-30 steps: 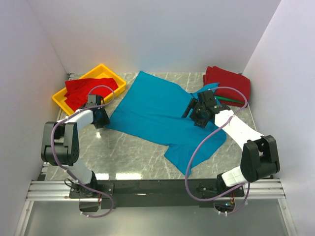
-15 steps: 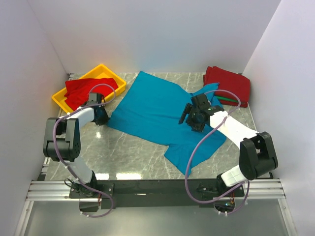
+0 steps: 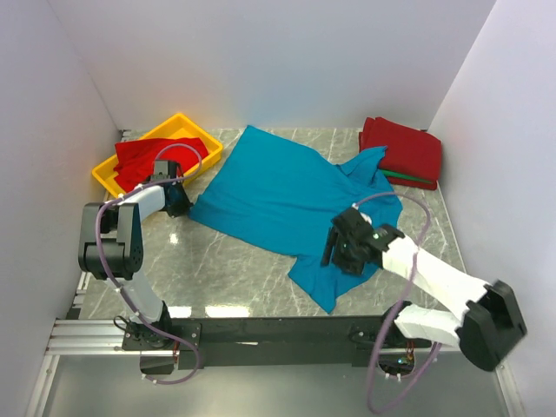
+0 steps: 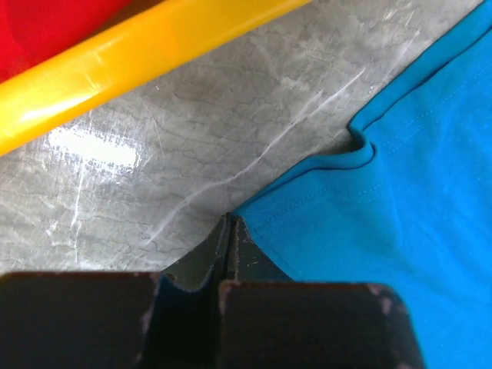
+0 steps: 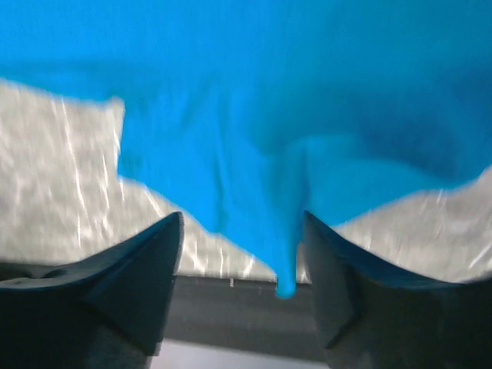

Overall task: Fold and stack the t-shirts
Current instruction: Flatten the tshirt out

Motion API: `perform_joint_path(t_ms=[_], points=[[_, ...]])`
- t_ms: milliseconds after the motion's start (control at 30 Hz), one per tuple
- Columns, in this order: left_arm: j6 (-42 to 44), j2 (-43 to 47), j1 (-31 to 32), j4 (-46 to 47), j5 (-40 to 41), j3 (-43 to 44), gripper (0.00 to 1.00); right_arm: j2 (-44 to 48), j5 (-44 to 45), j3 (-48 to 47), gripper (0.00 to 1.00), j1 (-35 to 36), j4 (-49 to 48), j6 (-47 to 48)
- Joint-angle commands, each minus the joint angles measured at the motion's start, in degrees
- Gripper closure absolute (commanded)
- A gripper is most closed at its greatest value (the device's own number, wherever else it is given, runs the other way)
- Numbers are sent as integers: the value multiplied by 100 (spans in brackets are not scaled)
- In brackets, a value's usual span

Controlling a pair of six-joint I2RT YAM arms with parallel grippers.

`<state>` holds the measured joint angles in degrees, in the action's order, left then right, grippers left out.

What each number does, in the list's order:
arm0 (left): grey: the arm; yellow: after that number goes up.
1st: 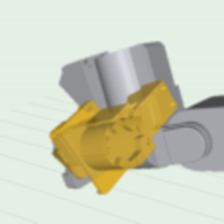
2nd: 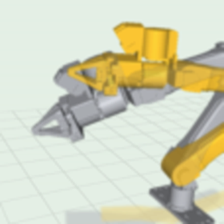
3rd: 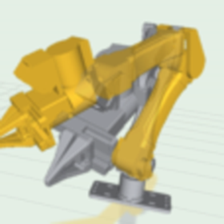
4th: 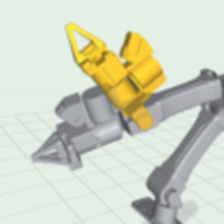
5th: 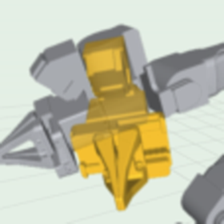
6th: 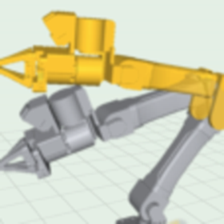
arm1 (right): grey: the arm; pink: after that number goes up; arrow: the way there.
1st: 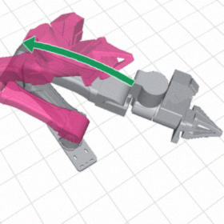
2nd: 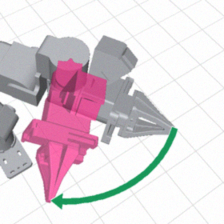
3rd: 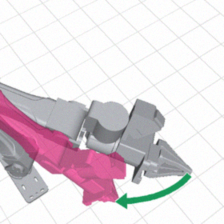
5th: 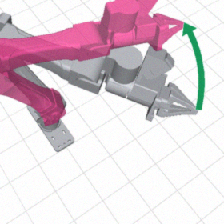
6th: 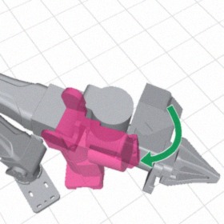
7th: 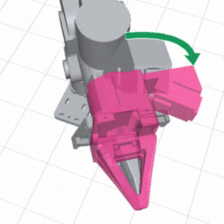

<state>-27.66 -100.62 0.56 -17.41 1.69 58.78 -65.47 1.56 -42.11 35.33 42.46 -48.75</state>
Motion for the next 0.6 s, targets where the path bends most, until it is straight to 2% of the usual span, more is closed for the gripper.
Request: perform_joint_path(t_ms=[0, 133, 333, 567], points=[[103, -212, -38, -17, -11, -78, 99, 640, 126, 211, 35, 481, 474, -695], [85, -265, -38, 9, -73, -86, 99, 764, 2, 352, 47, 991, 588, -1004], [77, -248, -38, 62, -125, -113, 99, 465, -15, 335, 52, 1940, 808, -1680], [41, -274, -38, 97, -240, -122, 99, 27, 28, 370, 52, 2592, 729, -2235]])
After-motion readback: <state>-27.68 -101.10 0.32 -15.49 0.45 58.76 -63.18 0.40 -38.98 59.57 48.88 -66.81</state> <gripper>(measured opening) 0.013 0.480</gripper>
